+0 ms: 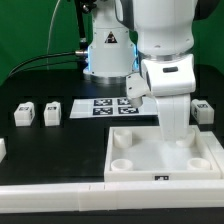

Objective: Assemble one leg

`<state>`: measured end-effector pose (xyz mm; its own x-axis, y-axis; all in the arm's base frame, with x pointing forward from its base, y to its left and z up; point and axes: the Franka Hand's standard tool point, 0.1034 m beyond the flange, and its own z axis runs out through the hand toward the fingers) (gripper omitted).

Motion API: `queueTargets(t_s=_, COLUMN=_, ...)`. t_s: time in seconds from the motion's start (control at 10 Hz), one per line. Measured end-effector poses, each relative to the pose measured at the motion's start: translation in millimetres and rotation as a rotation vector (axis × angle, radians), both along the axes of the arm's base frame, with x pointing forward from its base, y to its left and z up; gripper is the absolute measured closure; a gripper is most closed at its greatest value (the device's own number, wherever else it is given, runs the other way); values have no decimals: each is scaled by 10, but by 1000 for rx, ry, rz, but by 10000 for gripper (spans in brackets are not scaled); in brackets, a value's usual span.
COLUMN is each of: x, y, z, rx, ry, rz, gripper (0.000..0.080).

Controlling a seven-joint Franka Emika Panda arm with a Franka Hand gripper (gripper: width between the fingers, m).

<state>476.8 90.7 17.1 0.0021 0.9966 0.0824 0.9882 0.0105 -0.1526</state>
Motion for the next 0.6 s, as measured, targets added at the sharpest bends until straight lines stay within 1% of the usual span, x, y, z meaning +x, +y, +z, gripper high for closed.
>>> queueTargets(t_s=0.3, x=69, y=-36, z=26, rx=5, ry=-10, rz=21, gripper=729)
queueTargets(t_s=0.5, x=128, y=3, z=59, rx=2, ry=-14, rz=-5, gripper=730)
queueTargets(t_s=0.6, x=127, y=6, z=52, rx=1, ry=-13, rz=-18, gripper=730)
